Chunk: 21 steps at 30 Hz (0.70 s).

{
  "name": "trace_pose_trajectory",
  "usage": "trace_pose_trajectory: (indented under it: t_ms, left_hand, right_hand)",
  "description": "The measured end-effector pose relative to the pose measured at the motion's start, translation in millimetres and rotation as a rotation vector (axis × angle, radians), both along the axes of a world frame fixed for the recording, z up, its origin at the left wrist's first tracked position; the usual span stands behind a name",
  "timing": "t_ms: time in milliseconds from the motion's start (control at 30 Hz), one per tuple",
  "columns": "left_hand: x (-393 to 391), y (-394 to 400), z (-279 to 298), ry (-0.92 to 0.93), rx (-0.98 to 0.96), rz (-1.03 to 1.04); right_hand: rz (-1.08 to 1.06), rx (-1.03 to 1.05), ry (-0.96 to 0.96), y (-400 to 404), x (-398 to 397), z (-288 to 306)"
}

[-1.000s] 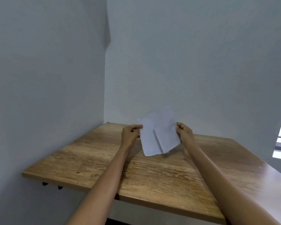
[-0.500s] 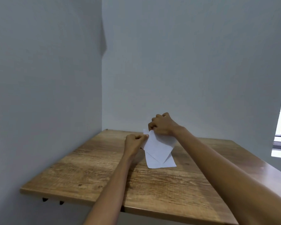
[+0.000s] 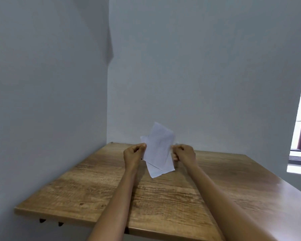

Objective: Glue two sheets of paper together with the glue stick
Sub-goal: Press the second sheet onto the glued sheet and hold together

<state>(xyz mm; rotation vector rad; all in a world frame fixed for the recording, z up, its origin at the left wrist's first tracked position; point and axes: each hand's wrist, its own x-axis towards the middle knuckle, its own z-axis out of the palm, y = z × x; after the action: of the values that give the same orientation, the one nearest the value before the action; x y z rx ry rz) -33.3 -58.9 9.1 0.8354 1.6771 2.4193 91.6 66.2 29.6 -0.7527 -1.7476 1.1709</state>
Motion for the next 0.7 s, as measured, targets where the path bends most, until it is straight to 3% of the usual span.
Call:
trace_pose_trajectory:
  t_ms: [100,167,433,700]
  left_hand:
    - [1,1,0,0.024,-0.018,-0.003]
    - [0,1,0,0.036,-0.018,0.006]
    - [-6,5,-2,0.013,0.001,0.0]
    - [-7,5,-5,0.013,-0.027,0.0]
  right_hand:
    - [0.181,-0.276,0.06,3,-1,-22]
    - [0.271,-0.35,0.089,4,0,-23]
    - [0.337,-0.362,0.243,15,6,-15]
    - [0.428,-0.329,0.245,11,5,-18]
